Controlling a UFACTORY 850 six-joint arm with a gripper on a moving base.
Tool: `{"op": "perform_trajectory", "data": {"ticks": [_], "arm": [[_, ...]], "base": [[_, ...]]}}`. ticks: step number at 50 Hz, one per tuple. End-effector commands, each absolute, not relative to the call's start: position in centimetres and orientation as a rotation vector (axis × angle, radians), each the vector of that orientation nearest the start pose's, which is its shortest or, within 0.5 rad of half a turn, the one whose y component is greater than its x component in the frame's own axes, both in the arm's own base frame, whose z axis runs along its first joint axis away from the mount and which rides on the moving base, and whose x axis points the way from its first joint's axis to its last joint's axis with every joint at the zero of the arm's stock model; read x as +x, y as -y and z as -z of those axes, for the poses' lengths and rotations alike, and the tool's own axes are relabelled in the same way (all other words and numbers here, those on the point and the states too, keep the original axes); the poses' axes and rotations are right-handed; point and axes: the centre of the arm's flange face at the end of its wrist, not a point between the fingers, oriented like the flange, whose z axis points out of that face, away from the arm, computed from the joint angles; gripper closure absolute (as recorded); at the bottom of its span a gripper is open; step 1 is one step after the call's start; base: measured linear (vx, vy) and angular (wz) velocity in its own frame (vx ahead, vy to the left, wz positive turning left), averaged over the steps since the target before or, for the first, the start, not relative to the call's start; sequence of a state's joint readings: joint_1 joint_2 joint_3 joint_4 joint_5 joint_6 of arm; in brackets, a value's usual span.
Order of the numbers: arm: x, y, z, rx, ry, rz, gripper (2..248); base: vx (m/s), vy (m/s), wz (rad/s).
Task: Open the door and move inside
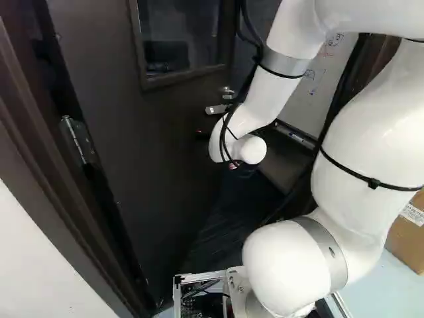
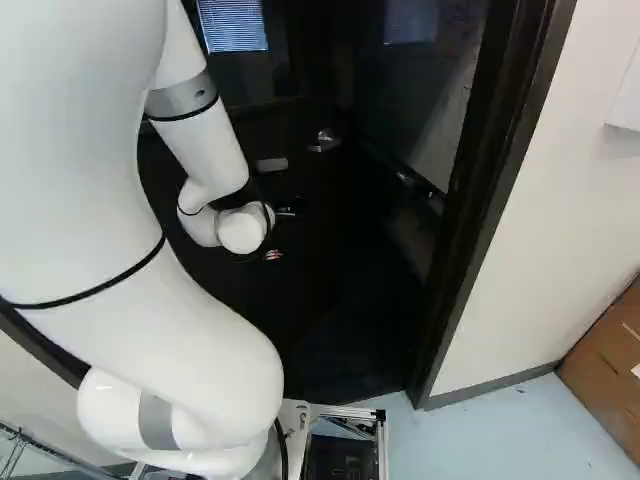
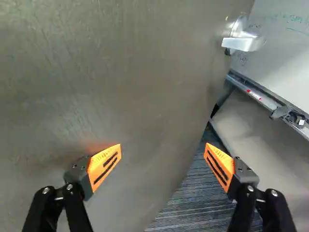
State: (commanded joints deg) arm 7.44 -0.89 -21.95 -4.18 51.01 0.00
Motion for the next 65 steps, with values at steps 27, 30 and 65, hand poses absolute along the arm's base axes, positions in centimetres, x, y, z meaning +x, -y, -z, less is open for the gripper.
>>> {"op": "perform_trajectory", "data": {"ticks": [27, 30, 65], "arm": [[38.8, -8.4, -38.3, -2.41, 0.35, 1.76, 3], [39.0, -8.8, -38.3, -2.405, 0.36, 1.757, 3], [42.1, -12.8, -38.2, -2.348, 0.457, 1.732, 3]], "base": [[0.0, 0.0, 0.0], [0.0, 0.0, 0.0], [0.0, 0.0, 0.0]]}}
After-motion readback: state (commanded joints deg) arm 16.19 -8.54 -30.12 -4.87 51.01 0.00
